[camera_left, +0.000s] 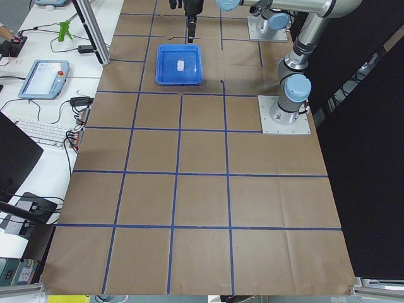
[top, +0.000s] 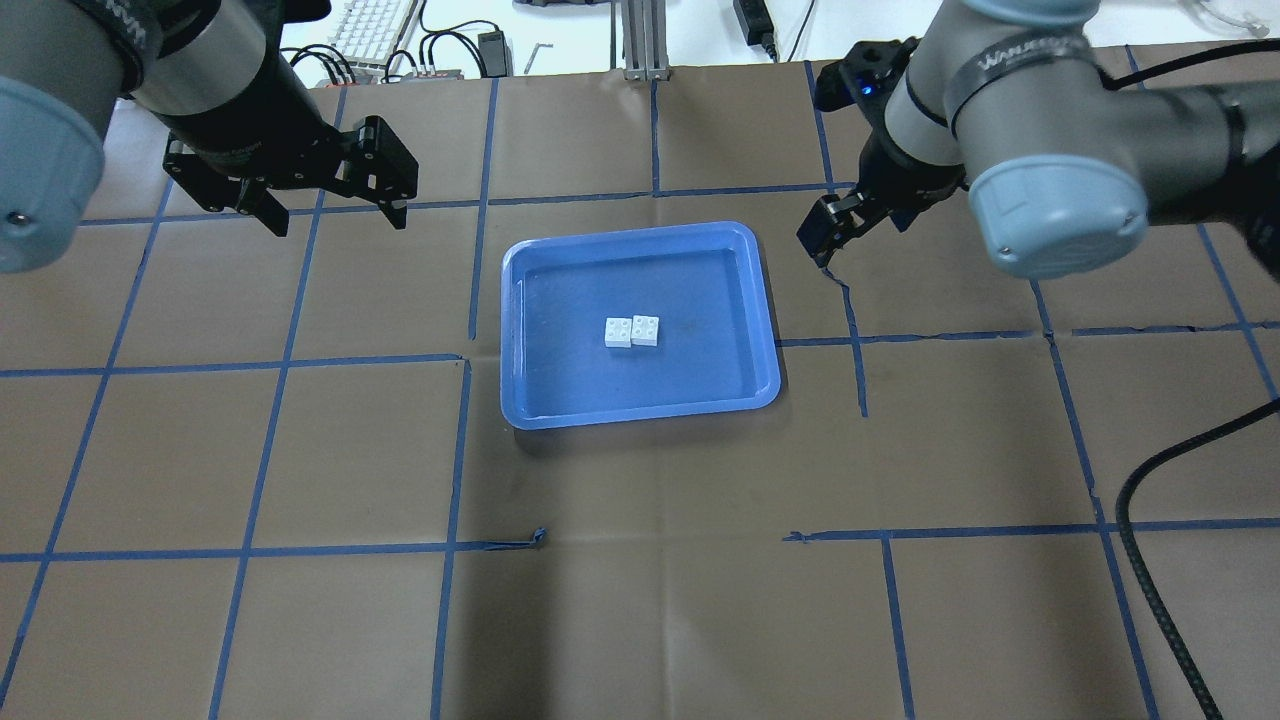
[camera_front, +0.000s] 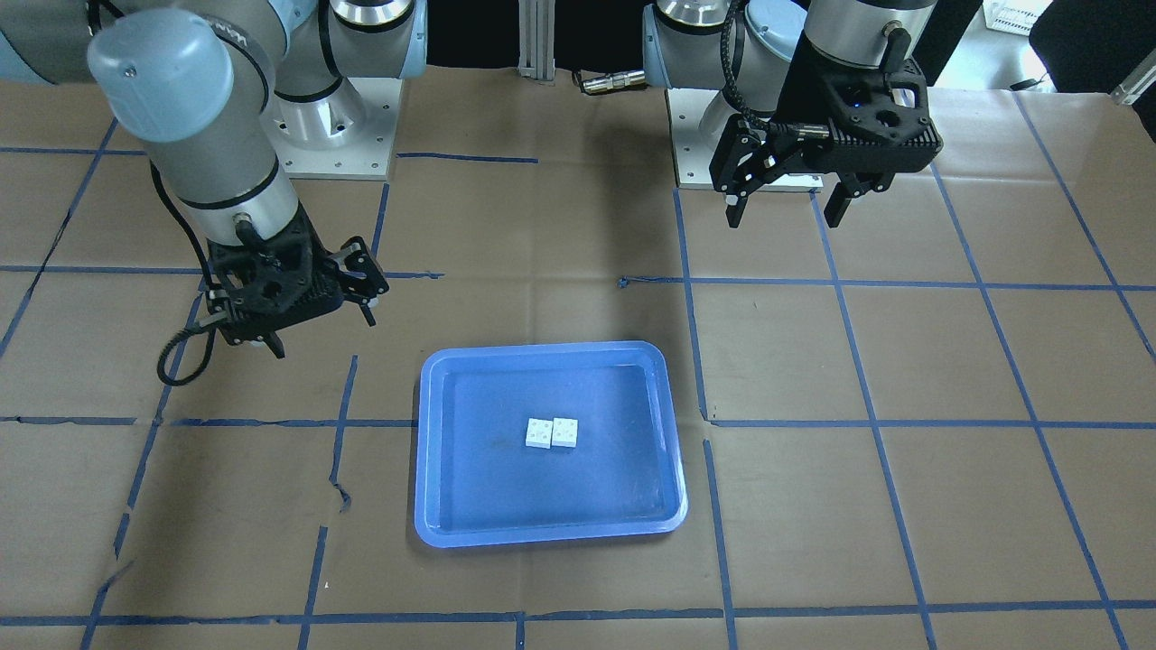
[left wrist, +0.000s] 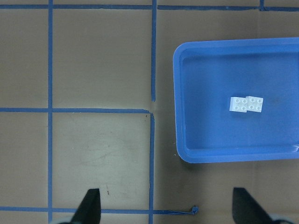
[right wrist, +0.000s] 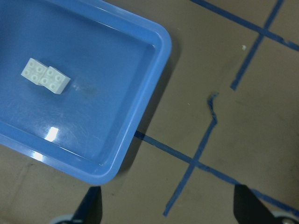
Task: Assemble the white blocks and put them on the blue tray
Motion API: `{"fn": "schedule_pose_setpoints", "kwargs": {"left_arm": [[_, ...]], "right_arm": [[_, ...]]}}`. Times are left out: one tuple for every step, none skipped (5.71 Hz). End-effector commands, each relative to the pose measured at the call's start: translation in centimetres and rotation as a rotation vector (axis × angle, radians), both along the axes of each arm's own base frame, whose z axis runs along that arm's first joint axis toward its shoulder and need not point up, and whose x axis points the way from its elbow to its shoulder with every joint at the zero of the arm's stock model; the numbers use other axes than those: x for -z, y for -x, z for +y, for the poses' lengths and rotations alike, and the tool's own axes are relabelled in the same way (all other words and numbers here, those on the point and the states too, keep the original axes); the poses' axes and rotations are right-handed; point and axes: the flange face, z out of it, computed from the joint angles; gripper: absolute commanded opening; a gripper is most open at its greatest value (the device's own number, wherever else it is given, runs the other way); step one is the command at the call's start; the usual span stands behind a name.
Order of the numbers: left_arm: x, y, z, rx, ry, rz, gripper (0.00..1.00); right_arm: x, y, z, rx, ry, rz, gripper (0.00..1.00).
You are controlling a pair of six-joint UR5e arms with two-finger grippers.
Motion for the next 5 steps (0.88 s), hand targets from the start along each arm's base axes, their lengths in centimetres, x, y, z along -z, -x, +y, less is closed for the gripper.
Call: {"fn": "schedule_pose_setpoints", "kwargs": {"left_arm": [[0.5,0.0,0.1,0.002,-0.007,0.000,0.99],[0.5,0.0,0.1,0.002,-0.007,0.000,0.99],[0.5,0.0,0.1,0.002,-0.007,0.000,0.99],[0.5,0.0,0.1,0.002,-0.007,0.000,0.99],[0.5,0.0,0.1,0.002,-0.007,0.000,0.99]], "right_arm": [[-8.4,0.8,1.0,0.200,-0.114,0.032,1.00],[-9.8,1.0,1.2,0.222,-0.136,0.036,1.00],[-9.7,1.0,1.2,0.224,-0.139,0.035,1.00],[-9.6,1.2,1.2,0.227,-0.142,0.036,1.00],[-9.7,1.2,1.2,0.227,-0.142,0.036,1.00]]}}
